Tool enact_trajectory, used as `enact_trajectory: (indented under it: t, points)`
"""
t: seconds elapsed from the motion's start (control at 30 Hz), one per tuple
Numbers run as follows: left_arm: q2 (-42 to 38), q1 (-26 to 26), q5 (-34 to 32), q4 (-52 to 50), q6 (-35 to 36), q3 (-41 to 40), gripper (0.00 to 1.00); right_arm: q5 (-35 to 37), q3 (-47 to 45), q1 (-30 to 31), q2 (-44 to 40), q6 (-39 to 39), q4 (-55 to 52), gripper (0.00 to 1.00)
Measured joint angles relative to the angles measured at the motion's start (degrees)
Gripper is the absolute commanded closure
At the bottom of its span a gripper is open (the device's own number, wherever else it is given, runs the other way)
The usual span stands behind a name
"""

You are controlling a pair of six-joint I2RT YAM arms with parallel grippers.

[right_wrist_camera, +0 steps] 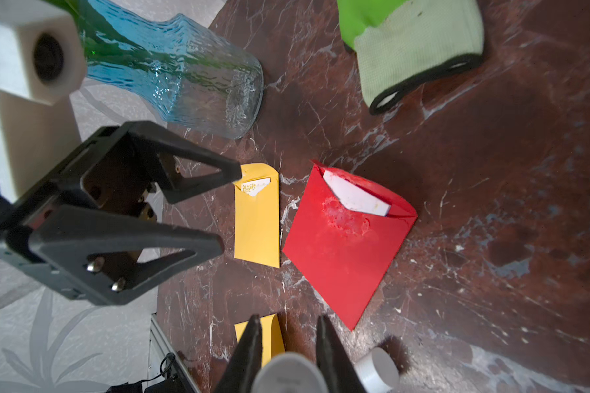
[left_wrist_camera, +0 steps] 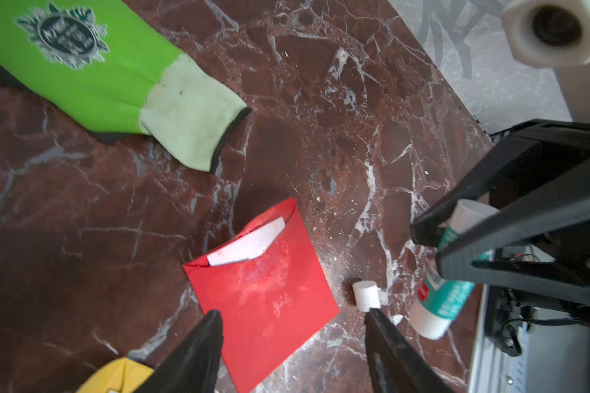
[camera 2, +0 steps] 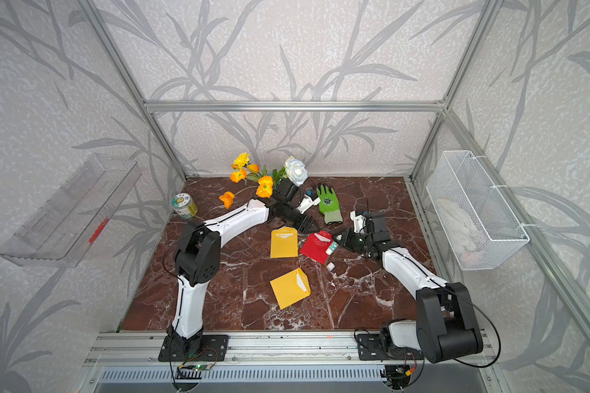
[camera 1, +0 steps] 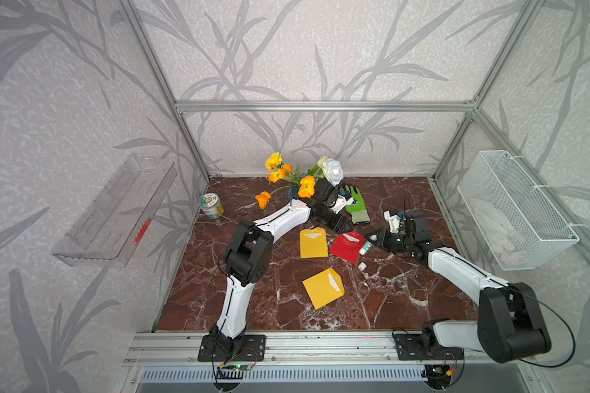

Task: Seal the envelope with a glue stick
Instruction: Adjust the envelope at the center of the board.

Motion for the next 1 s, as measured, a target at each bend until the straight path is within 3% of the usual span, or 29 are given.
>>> enact_trajectory:
  t: [0.23,0.43,0.77,0.9,1.0]
  points:
    - [7.80,0.00,-2.32,-4.63,11.06,9.29,0.40,-4.63,-2.84,-0.35,-2.84,-0.13,-0.98,1.00]
    - [11.63,-0.07,-1.84,-7.21,17.00,12.35,0.45,-6.75,-5.68,-0.72,-5.11,-0.02,-1.07,1.00]
    - [15.96,-1.11,-2.23,-8.04,19.71,14.60,0.53,-8.68,-8.39,-2.38,-6.91,0.35,-0.90,1.00]
    - [16.74,-1.53,-2.89,-7.98,19.80,14.71,0.62,-9.03,-8.96,-2.54,-6.91,0.37,-0.68,1.00]
    - [16.96,-1.64,-3.06,-8.09,19.93,14.71,0.64,-9.18,-9.42,-2.62,-6.88,0.70,-0.59,1.00]
